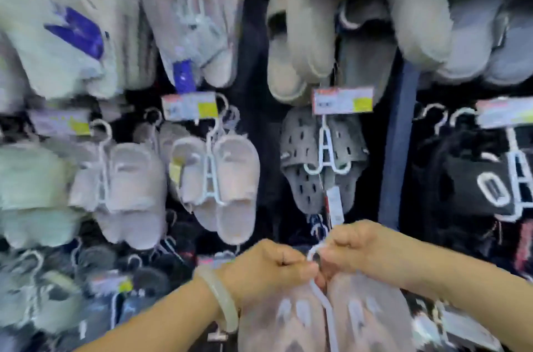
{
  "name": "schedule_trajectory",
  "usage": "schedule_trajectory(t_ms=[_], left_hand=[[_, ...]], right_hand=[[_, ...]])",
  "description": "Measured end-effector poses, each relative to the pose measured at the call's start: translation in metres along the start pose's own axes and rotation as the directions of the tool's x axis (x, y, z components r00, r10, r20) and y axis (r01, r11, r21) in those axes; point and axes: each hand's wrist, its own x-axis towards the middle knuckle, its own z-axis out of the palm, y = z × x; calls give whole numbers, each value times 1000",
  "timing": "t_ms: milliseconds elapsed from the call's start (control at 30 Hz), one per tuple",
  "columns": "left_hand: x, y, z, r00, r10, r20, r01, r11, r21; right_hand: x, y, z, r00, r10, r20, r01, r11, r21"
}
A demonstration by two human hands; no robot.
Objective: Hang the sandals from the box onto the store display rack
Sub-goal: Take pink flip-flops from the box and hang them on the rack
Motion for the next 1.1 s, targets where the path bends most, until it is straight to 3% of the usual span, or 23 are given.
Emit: schedule_trajectory(t_ms=[67,167,300,500,633,733,833,1000,1100], left_hand=[[-8,40,-32,996,66,-64,-64,997,31],[-24,81,-65,969,155,-194,-138,986,98],[-48,116,-94,929,161,-332,-128,985,118],[-67,162,-149,794,268,-547,-131,952,276],[-59,195,-197,695,387,-606,-123,894,431],[-46,220,-236,625,475,-620,-150,852,501],[-27,239,-275,604,489,-629,-231,863,448],[10,252,-330,594,542,-594,-267,830,490],[30,249,-352,587,553,-592,-295,827,479]], right_hand=[[9,-44,-8,982,-145,-124,129,983,-130],[20,-97,-15,877,-373,-303,277,908,-315],[32,-152,-20,800,-513,-311,369,830,-419],[59,-224,-33,719,-592,-363,433,791,-432],[89,-271,-48,659,-632,-407,467,768,-437],[114,-306,-65,563,-687,-460,480,725,-494],[140,-334,-86,486,-702,-521,474,713,-517],[177,-353,-115,553,-638,-535,310,754,-579],[197,-358,-125,487,-626,-609,293,774,-561]])
